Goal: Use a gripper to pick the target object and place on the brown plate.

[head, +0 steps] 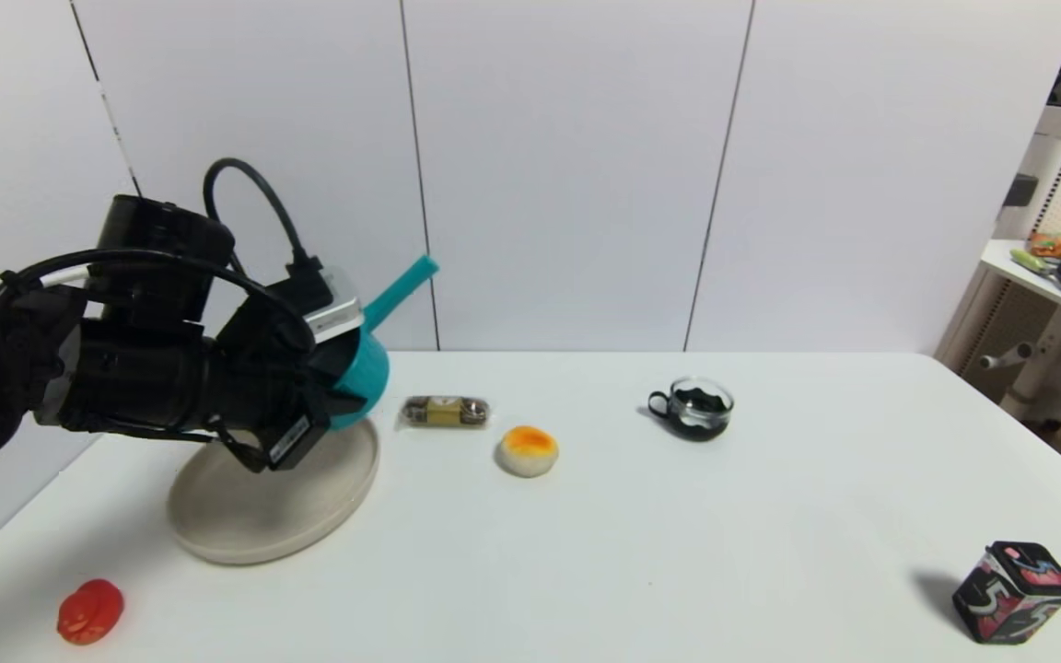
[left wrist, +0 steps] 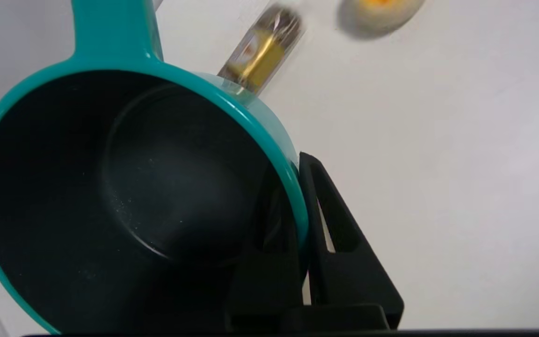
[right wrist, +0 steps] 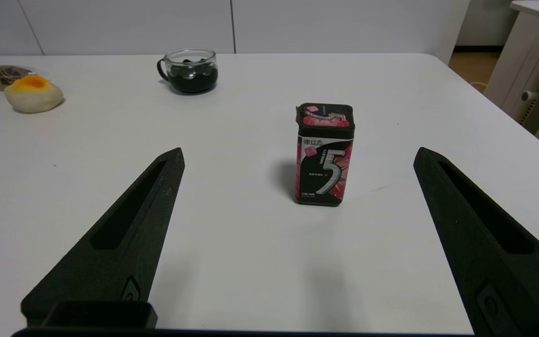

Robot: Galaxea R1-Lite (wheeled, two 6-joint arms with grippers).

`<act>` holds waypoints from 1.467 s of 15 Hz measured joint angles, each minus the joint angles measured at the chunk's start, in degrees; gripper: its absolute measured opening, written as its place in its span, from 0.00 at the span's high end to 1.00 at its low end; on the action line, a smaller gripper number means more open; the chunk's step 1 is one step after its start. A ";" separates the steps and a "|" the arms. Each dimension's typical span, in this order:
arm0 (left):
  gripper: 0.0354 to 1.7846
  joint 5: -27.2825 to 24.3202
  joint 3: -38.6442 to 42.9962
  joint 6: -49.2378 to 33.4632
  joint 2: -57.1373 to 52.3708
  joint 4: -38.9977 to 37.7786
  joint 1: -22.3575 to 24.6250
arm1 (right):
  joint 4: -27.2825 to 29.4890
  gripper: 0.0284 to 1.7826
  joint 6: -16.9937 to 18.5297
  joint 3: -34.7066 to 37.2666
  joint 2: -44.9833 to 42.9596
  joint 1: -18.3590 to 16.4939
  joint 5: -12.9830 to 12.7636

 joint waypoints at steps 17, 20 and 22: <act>0.32 5.55 -4.46 4.29 7.42 11.91 7.85 | 0.02 0.05 0.02 0.00 0.00 -0.02 0.02; 0.23 5.53 -2.51 1.54 -0.35 13.48 7.90 | 0.00 0.05 0.00 0.00 0.00 0.00 0.00; 0.19 5.46 1.11 -2.73 -7.72 13.37 7.96 | 0.00 0.05 0.00 0.00 0.00 0.00 0.00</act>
